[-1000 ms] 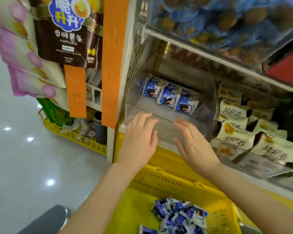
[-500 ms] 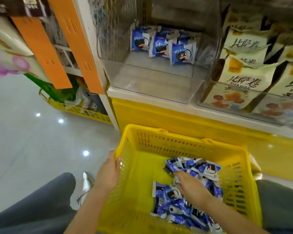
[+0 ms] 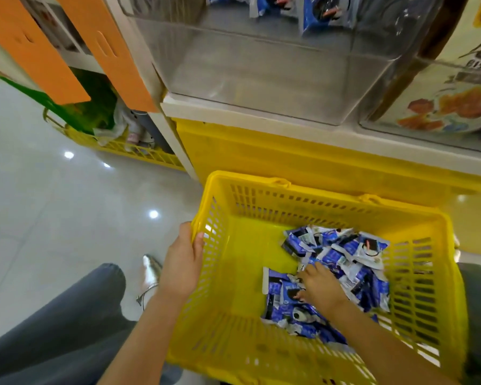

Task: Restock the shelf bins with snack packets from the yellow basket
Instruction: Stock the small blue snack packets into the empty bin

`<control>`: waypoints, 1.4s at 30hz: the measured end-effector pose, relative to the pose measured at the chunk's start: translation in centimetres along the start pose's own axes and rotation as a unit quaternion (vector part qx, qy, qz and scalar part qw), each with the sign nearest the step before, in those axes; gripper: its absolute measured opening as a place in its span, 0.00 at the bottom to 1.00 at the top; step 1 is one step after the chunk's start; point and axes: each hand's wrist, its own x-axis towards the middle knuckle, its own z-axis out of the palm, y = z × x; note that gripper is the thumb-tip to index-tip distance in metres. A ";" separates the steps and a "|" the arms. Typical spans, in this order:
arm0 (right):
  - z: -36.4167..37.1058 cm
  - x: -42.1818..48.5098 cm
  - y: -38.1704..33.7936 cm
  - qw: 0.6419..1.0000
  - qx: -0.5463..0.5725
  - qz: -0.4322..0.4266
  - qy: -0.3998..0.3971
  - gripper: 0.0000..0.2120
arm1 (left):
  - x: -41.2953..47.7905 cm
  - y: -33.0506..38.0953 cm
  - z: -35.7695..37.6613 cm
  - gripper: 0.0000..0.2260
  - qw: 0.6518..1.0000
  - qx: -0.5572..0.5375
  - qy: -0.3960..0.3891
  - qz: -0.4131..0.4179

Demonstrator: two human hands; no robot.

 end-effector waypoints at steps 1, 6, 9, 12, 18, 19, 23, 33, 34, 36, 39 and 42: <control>-0.1 0.1 0.0 1.000 0.009 0.003 -0.004 0.28 | 0.0 0.0 0.0 0.09 1.000 -0.002 0.000 0.002; 0.2 -0.1 -0.5 0.998 0.064 0.016 -0.001 0.20 | 0.3 -0.2 0.1 0.10 1.000 0.006 -0.003 0.002; 0.6 -1.0 -1.0 0.991 0.125 0.049 0.007 0.15 | 0.4 -0.1 0.1 0.11 1.000 0.007 -0.008 -0.005; 0.7 -2.2 -1.5 0.977 0.202 0.069 0.023 0.14 | 0.4 0.1 -0.1 0.11 1.000 -0.005 -0.009 -0.001; -3.5 -4.7 -3.0 0.913 0.376 0.062 0.147 0.19 | 0.2 1.8 -0.2 0.13 0.992 0.115 -0.011 -0.051; -4.8 -5.0 -3.4 0.897 0.408 0.049 0.165 0.20 | -0.1 2.4 -0.2 0.15 0.985 0.162 0.007 -0.052; -8.9 -6.8 -5.6 0.802 0.559 -0.004 0.211 0.17 | -2.6 5.2 0.3 0.16 0.987 0.065 0.124 0.075; -6.2 -8.3 -6.6 0.748 0.606 -0.111 0.246 0.09 | -8.3 7.5 4.0 0.09 0.848 -0.481 -0.078 -0.208; -5.3 -7.7 -5.8 0.772 0.581 -0.087 0.243 0.09 | -8.4 7.4 4.1 0.08 0.848 -0.480 -0.071 -0.211; -2.9 -6.3 -3.8 0.847 0.492 -0.028 0.201 0.11 | -8.3 7.3 4.2 0.05 0.846 -0.481 -0.069 -0.219; 1.4 -5.3 -1.0 0.931 0.362 0.013 0.036 0.24 | -8.0 6.6 4.3 0.03 0.844 -0.482 -0.065 -0.224; 4.1 -5.4 0.0 0.953 0.295 0.031 -0.058 0.29 | -7.9 5.9 4.7 0.05 0.850 -0.469 -0.060 -0.233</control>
